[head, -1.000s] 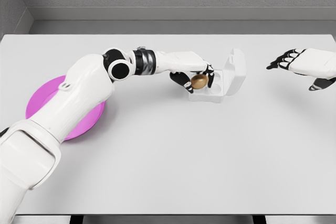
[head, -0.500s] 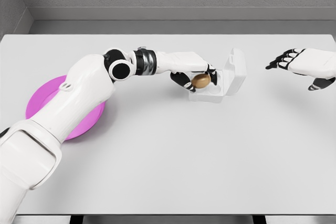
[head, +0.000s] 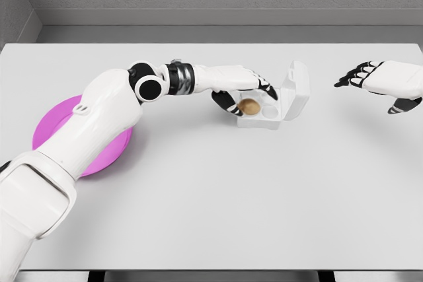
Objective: Pack egg into the box and close the box lid
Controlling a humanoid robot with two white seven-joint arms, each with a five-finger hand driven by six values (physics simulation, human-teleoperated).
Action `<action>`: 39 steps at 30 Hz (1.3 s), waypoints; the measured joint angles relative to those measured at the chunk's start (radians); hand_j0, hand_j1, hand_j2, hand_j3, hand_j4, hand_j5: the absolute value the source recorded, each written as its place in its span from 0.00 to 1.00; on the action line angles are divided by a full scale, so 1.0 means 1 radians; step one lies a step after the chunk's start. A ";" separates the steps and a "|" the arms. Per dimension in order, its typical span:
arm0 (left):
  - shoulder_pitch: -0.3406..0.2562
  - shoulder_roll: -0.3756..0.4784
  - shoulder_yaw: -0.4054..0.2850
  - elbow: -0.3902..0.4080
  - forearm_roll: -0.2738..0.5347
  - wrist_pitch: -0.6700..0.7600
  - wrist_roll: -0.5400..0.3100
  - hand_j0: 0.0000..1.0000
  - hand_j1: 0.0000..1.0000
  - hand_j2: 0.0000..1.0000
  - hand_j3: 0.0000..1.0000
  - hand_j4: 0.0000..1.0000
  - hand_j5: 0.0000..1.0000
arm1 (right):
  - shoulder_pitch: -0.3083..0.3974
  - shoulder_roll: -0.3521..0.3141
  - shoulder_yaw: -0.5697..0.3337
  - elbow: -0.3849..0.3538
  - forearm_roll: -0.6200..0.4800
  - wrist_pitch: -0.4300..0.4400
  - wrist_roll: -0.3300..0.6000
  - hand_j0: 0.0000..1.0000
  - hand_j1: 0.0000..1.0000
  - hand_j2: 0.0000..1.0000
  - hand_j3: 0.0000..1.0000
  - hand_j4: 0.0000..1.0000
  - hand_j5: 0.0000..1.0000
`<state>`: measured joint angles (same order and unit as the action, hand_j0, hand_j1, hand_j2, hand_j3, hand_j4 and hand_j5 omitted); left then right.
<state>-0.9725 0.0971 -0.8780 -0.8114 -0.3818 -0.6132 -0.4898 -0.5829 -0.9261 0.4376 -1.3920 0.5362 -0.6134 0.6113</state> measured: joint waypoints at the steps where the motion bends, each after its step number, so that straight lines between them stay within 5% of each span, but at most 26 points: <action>1: 0.000 0.000 0.000 0.000 0.000 0.000 0.000 0.91 0.91 0.91 0.91 0.91 0.91 | 0.000 0.000 0.000 0.000 0.000 0.000 0.000 1.00 1.00 1.00 1.00 1.00 1.00; 6: 0.000 0.002 0.000 -0.005 0.001 0.000 0.000 1.00 1.00 1.00 1.00 1.00 1.00 | 0.003 0.001 0.001 -0.001 0.000 0.000 0.000 1.00 1.00 1.00 1.00 1.00 1.00; 20: -0.002 0.022 0.000 -0.018 0.020 0.000 0.000 1.00 1.00 1.00 1.00 1.00 1.00 | 0.000 -0.003 0.024 -0.028 -0.007 0.000 0.000 1.00 1.00 1.00 1.00 1.00 1.00; 31: 0.002 0.253 0.001 -0.103 0.206 0.000 0.003 1.00 1.00 1.00 1.00 1.00 1.00 | 0.003 0.011 0.031 -0.093 -0.008 0.000 0.000 1.00 1.00 1.00 1.00 1.00 1.00; 39: 0.005 0.328 0.022 -0.090 0.234 0.000 -0.001 1.00 1.00 1.00 1.00 1.00 1.00 | 0.006 0.042 0.032 -0.139 -0.007 0.000 0.000 1.00 1.00 1.00 1.00 1.00 1.00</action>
<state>-0.9679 0.4247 -0.8559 -0.9014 -0.1476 -0.6132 -0.4908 -0.5768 -0.8838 0.4697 -1.5314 0.5291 -0.6135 0.6113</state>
